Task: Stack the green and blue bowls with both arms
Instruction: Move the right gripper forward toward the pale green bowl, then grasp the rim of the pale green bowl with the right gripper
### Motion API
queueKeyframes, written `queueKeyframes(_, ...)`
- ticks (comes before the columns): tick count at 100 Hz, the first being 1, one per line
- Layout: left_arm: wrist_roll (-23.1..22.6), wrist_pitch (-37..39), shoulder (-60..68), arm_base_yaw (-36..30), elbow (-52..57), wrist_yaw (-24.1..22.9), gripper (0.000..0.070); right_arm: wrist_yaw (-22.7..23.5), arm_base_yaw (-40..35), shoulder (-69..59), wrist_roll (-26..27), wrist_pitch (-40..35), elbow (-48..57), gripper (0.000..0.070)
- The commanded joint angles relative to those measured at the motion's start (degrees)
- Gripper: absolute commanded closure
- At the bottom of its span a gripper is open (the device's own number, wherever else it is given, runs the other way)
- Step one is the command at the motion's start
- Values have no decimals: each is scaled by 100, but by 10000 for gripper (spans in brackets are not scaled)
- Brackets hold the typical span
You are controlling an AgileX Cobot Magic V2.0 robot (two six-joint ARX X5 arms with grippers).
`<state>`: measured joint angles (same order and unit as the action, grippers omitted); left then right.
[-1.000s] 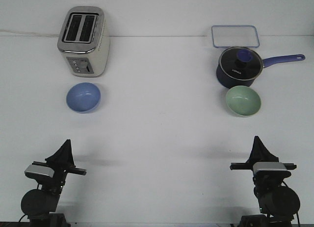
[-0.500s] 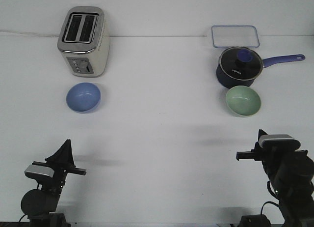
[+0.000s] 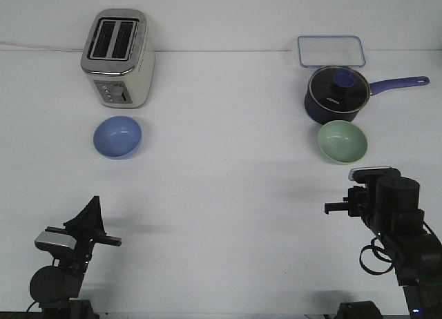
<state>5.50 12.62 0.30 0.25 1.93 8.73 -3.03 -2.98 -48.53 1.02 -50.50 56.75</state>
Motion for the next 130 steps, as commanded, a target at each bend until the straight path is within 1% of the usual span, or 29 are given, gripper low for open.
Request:
queueKeyframes(1,13,70,-11,11,-114,-13,689,-7,0,-33,109,50,129,700)
queueKeyframes(9,13,70,-11,11,-114,-11,689,-22,2,-26,109,83,131,699)
queueKeyframes(14,13,70,-11,11,-114,-11,689,-68,2,-26,111,81,131,680)
queueKeyframes(20,13,70,-11,11,-114,-13,689,-170,2,-26,114,70,131,602)
queueKeyframes(22,13,70,-11,11,-114,-11,689,-192,2,-26,114,70,131,552)
queueKeyframes(25,13,70,-11,11,-114,-13,690,-199,2,-26,111,74,131,496)
queueKeyframes(26,13,70,-11,11,-114,-13,689,-197,2,-26,111,74,131,462)
queueKeyframes(28,13,70,-11,11,-114,-11,689,-195,2,-26,111,74,131,416)
queueKeyframes(33,13,70,-11,11,-114,-13,689,-197,2,-26,111,74,131,327)
queueKeyframes(36,13,70,-11,11,-114,-13,689,-195,2,-26,111,72,131,278)
queueKeyframes(40,13,70,-11,11,-114,-13,689,-195,2,-26,111,72,131,250)
queueKeyframes(59,13,70,-11,11,-114,-11,689,-195,20,-120,133,118,190,249)
queueKeyframes(72,13,70,-11,11,-114,-13,689,-168,234,-516,129,129,450,249)
queueKeyframes(84,13,70,-11,11,-114,-13,689,-24,555,-1130,50,164,767,249)
queueKeyframes(99,13,70,-11,11,-114,-13,689,455,1003,-2059,-118,463,1139,249)
queueKeyframes(130,13,70,-11,11,-114,-13,689,498,1530,-3906,-378,748,2107,249)
